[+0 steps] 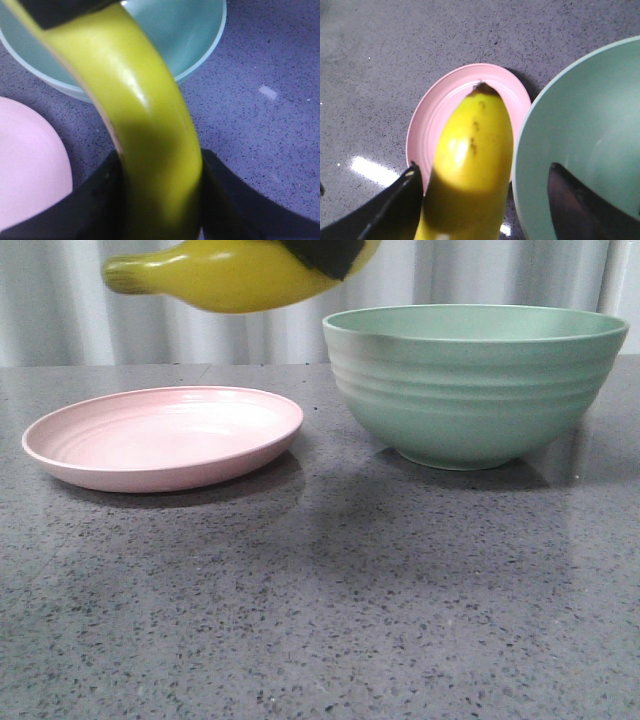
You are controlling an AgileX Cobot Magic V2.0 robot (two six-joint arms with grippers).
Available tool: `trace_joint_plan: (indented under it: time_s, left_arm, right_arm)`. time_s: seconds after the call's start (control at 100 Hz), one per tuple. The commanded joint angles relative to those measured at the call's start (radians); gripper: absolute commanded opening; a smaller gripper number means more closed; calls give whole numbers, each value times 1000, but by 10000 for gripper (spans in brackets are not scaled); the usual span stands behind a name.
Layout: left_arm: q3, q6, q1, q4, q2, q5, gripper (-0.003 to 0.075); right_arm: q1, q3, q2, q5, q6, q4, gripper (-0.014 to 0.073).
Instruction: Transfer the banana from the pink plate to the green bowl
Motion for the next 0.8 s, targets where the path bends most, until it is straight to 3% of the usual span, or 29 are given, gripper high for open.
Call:
trace_joint_plan:
  time_s: [0.0,0.16,0.29,0.36,0.45,0.51,0.58,0.79]
  left_arm:
    - [-35,2,-10,-20,-27,-64,-19]
    - [-35,0,-10,-20,-27,-64,-18]
    - [-35,0,-10,-20,-27,-64,-1]
    - [-35,0,-10,-20,-27,-61,73]
    - [-35,0,-8,-20,-27,-60,252]
    - [-35,0,-7,-20,-27,-60,384]
    - [-35,-2,-7,-20,-27,-60,479]
    - [-35,-4,-7,-20,-45,-49,502]
  right_arm:
    - [1,-46,4,-48,-13,33,442]
    - [1,-46,36,-66,-15,40,389]
    - [1,-46,40,-68,-15,40,174]
    - [1,-46,40,-73,-15,40,48]
    - [1,-46,40,-73,-15,40,-71]
    - [1,-46,40,-81,-15,40,-79]
    - [-5,-46,40,-103,-15,40,-79]
    - [-112,-57,40,-198,-15,36,-79]
